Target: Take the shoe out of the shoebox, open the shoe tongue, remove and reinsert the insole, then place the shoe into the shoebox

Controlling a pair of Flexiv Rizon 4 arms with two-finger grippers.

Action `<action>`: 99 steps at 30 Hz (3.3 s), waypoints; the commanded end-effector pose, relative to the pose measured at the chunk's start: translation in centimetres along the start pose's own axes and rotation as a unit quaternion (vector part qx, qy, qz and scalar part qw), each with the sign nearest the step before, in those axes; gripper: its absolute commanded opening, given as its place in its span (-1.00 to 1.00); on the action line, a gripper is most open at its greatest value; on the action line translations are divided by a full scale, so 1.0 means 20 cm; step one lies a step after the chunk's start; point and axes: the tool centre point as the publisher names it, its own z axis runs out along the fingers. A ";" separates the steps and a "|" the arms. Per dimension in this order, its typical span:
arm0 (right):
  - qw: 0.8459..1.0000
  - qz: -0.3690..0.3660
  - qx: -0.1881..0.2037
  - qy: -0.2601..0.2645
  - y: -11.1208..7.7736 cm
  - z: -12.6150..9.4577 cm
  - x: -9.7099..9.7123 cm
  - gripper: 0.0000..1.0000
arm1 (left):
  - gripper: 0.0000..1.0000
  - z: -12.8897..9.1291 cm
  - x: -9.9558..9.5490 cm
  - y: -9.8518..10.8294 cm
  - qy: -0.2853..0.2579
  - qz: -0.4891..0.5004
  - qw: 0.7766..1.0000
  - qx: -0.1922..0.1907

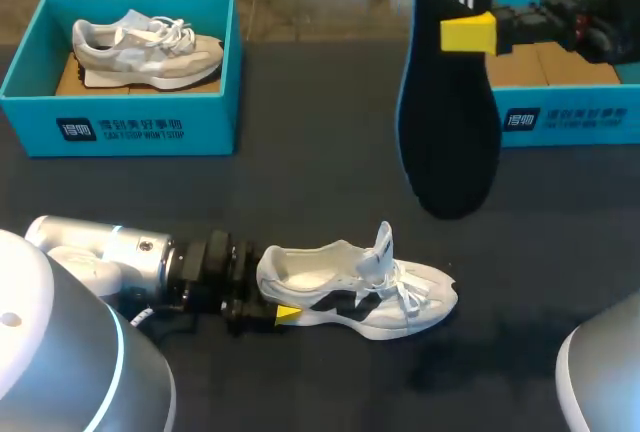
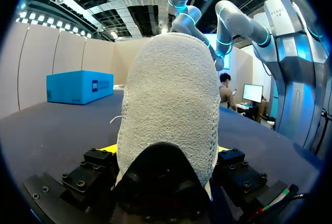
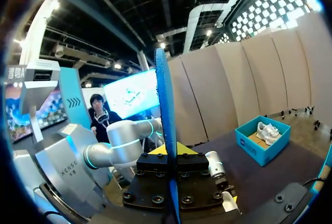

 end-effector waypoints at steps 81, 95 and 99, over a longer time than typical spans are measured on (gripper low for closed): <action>0.998 0.053 -0.033 0.013 -0.07 0.06 0.00 -1.00 | 1.00 -0.29 -0.02 0.05 0.031 -0.003 0.981 -0.189; 0.998 0.053 -0.033 0.013 -0.07 0.06 0.00 -1.00 | 1.00 -0.45 -0.03 0.00 -0.019 0.082 0.888 -0.452; 0.998 0.053 -0.033 0.013 -0.07 0.06 0.00 -1.00 | 1.00 -0.45 -0.03 0.00 -0.019 0.082 0.888 -0.452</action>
